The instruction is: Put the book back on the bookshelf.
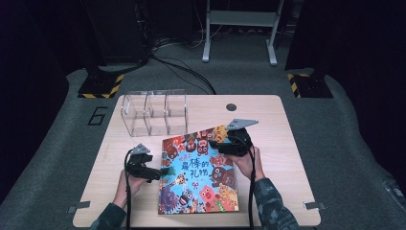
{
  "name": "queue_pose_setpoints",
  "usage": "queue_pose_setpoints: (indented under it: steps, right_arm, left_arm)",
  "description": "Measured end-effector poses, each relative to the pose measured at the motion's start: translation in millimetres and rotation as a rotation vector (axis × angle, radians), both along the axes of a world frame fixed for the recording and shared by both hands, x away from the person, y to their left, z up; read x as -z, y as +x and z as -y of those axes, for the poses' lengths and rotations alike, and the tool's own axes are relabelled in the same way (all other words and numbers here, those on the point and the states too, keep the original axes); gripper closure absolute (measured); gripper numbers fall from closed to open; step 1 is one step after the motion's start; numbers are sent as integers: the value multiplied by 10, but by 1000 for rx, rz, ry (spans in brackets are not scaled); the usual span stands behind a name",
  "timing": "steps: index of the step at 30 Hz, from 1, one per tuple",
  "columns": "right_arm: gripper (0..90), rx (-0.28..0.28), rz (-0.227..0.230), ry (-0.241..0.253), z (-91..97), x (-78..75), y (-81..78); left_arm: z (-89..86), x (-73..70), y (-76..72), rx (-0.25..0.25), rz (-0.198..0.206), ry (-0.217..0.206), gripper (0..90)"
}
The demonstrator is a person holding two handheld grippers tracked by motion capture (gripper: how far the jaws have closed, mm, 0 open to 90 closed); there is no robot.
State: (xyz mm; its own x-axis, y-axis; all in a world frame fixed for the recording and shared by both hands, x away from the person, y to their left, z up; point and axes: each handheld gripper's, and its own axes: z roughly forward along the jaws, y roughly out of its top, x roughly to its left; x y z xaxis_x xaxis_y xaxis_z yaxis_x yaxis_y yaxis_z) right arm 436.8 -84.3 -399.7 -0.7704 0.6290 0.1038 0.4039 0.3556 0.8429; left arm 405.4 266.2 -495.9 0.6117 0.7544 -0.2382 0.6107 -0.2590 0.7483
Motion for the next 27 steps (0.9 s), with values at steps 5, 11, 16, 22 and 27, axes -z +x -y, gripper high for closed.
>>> queue_pose_setpoints:
  steps: [5, 11, 16, 22, 27]
  right_arm:
    - [579, -1, 25, -3, 1, -32, -22]
    - [572, 2, 61, -11, -22, -81, -59]
    - [570, -6, 84, -14, -31, -102, -73]
    - [568, -19, 118, -21, -67, -155, -95]
    - [567, -30, 142, -22, -109, -208, -104]
  left_arm:
    - [38, -11, 18, 30, -12, 11, 0]
    - [89, -36, 26, 50, -10, -5, 0]
    - [127, -59, 42, 69, -16, -32, 0]
    - [138, -95, 66, 81, -29, -68, 0]
    - [130, -121, 76, 95, -35, -88, 3]
